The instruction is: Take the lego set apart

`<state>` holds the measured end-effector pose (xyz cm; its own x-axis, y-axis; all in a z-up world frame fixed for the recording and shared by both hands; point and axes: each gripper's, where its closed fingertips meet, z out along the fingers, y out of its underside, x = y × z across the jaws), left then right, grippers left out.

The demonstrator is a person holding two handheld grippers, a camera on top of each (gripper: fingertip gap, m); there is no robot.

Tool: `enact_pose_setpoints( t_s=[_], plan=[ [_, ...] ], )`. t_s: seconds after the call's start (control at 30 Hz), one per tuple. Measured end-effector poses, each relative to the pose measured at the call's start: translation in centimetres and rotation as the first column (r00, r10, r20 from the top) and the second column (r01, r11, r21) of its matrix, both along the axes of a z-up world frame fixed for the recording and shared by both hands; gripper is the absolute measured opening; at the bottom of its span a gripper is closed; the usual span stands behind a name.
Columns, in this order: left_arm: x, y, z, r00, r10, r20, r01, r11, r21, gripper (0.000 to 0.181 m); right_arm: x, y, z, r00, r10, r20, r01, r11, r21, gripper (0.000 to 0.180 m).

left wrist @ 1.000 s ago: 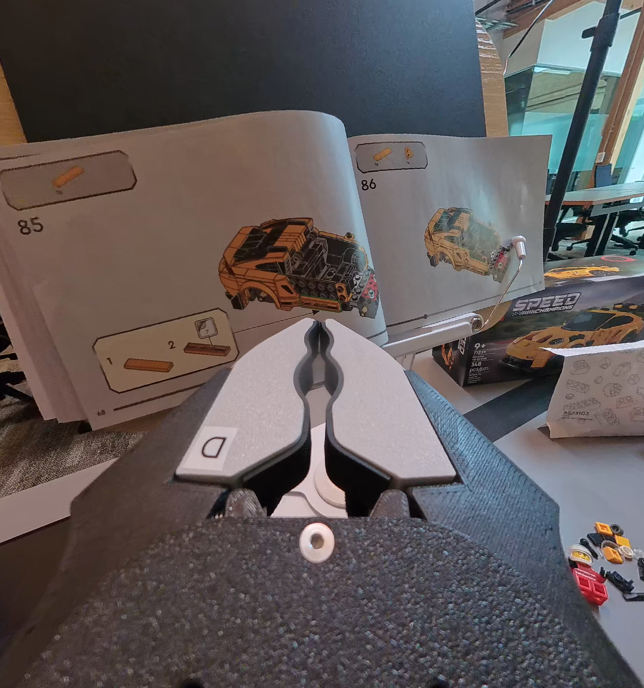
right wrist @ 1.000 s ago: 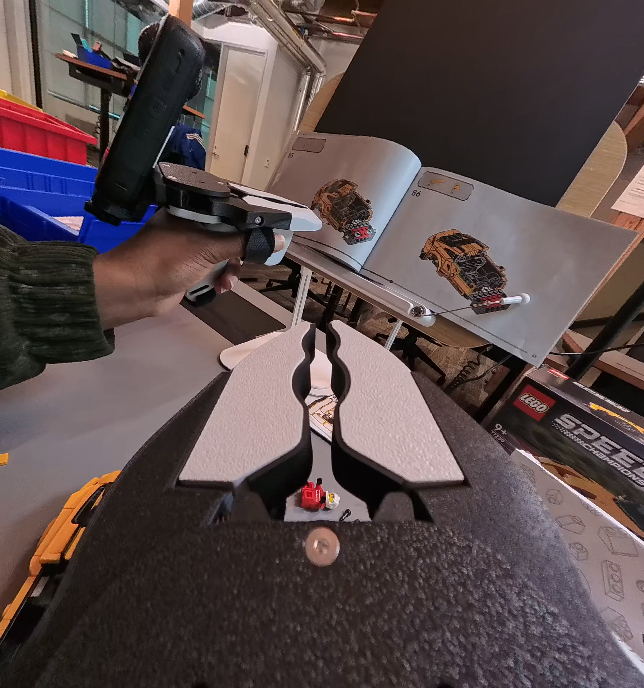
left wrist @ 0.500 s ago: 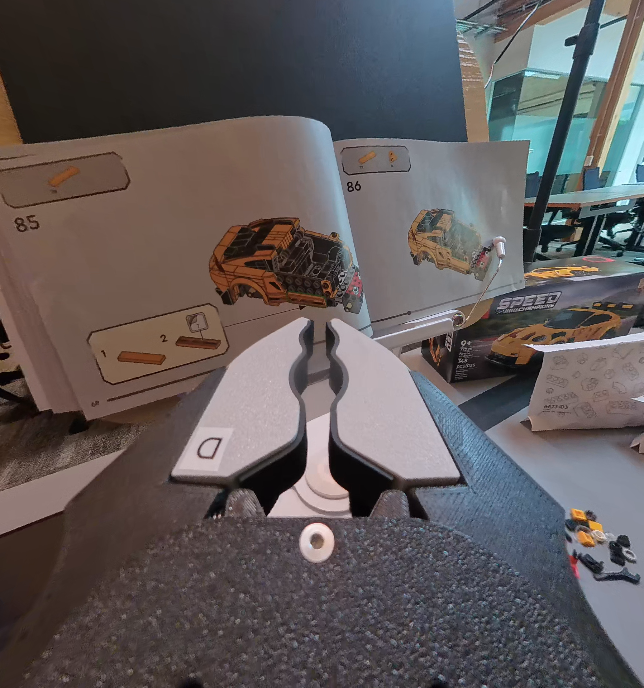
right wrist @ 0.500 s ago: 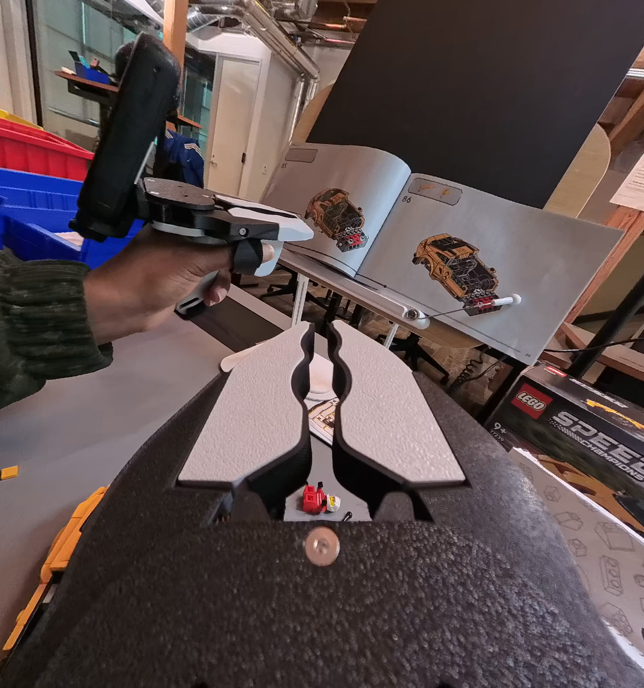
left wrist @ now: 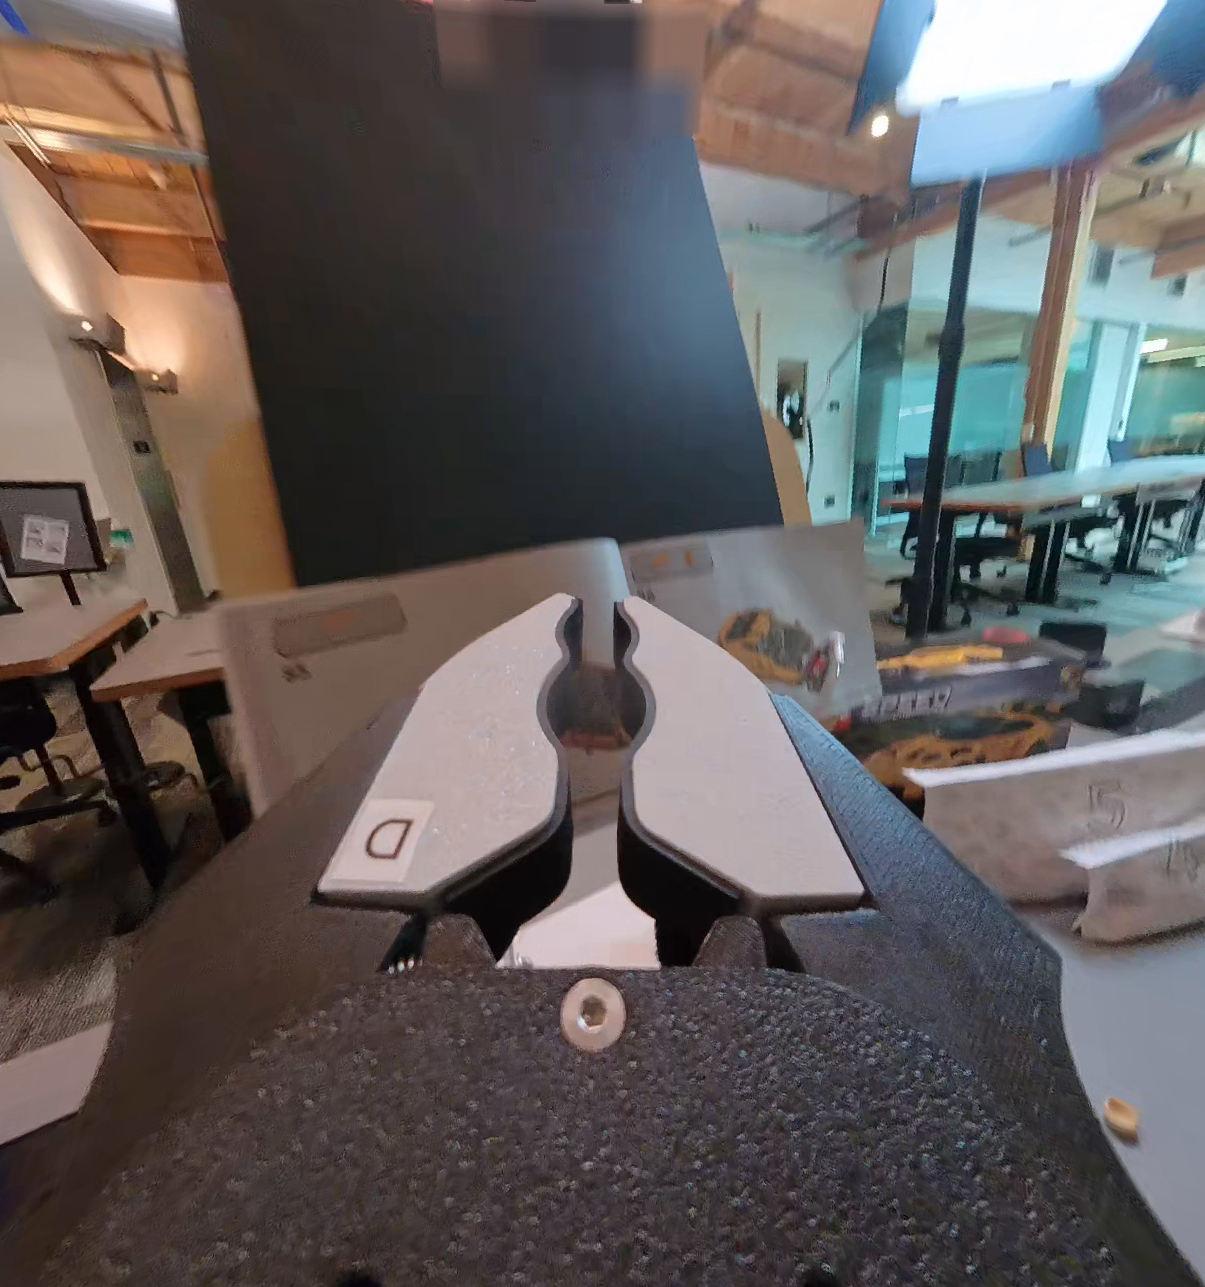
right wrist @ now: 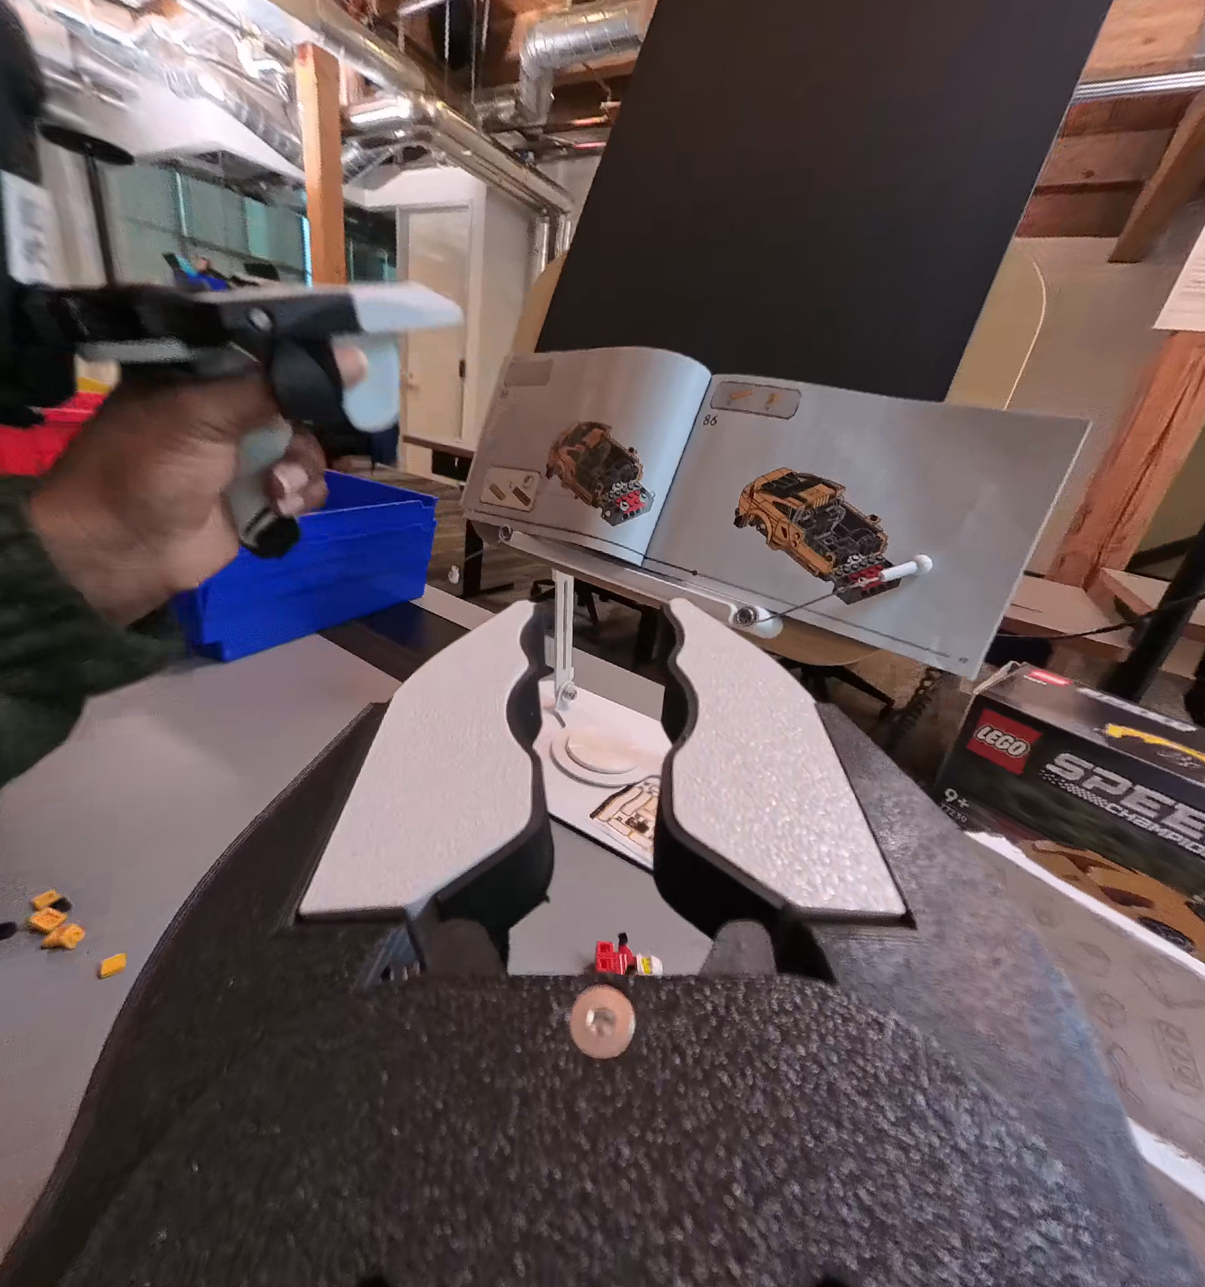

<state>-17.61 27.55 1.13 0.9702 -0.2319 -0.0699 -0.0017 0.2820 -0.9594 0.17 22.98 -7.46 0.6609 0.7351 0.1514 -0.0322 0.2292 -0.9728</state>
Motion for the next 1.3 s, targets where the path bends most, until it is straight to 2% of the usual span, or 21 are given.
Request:
enact_pose_setpoints(
  t_s=[0.13,0.27,0.37,0.47,0.6,0.73,0.9,1.0,1.1,1.23,1.3],
  plan=[
    [-2.6,-3.7,4.2,0.998,-0.006,0.065,0.002,0.998,0.063,0.009,0.2,-0.3,1.0,1.000,-0.002,0.018,0.002,1.000,0.017,0.036],
    [-3.0,-6.1,4.5,0.999,-0.027,0.041,0.025,0.999,0.042,0.010,0.2,-0.3,1.2,0.993,0.017,0.114,-0.017,1.000,0.002,0.049],
    [-2.4,-7.2,1.8,0.997,-0.033,-0.066,0.031,0.999,-0.033,0.013,0.2,-0.9,0.9,0.976,0.074,0.204,-0.066,0.997,-0.047,0.057],
    [-1.3,-8.6,-2.8,0.984,-0.098,-0.150,0.076,0.986,-0.148,0.017,0.0,-2.8,-0.6,0.954,0.200,0.221,-0.162,0.970,-0.179,0.065],
    [0.4,-10.6,-9.3,0.972,-0.189,-0.137,0.145,0.949,-0.281,0.020,0.6,-6.0,-5.6,0.917,0.270,0.294,-0.174,0.933,-0.315,0.072],
    [2.4,-10.8,-14.1,0.964,-0.238,-0.118,0.190,0.927,-0.324,0.020,0.3,-9.5,-11.4,0.880,0.325,0.347,-0.145,0.879,-0.455,0.080],
    [4.5,-10.8,-16.0,0.945,-0.258,-0.201,0.196,0.939,-0.283,0.018,-0.7,-11.2,-15.9,0.809,0.377,0.451,-0.108,0.849,-0.517,0.090],
    [5.2,-10.8,-17.4,0.932,-0.275,-0.235,0.195,0.929,-0.315,0.017,-0.2,-11.0,-18.1,0.760,0.374,0.531,-0.048,0.848,-0.528,0.091],
    [5.5,-10.7,-18.2,0.928,-0.292,-0.231,0.204,0.918,-0.340,0.017,0.1,-11.6,-20.4,0.707,0.416,0.572,-0.010,0.814,-0.580,0.094],
    [5.8,-10.6,-18.8,0.923,-0.308,-0.228,0.215,0.908,-0.359,0.017,0.2,-11.5,-21.2,0.688,0.395,0.608,0.029,0.823,-0.567,0.087],
    [6.0,-10.6,-19.1,0.920,-0.316,-0.234,0.217,0.905,-0.367,0.017,0.3,-11.5,-21.1,0.688,0.390,0.612,0.030,0.827,-0.561,0.076]
  ],
)
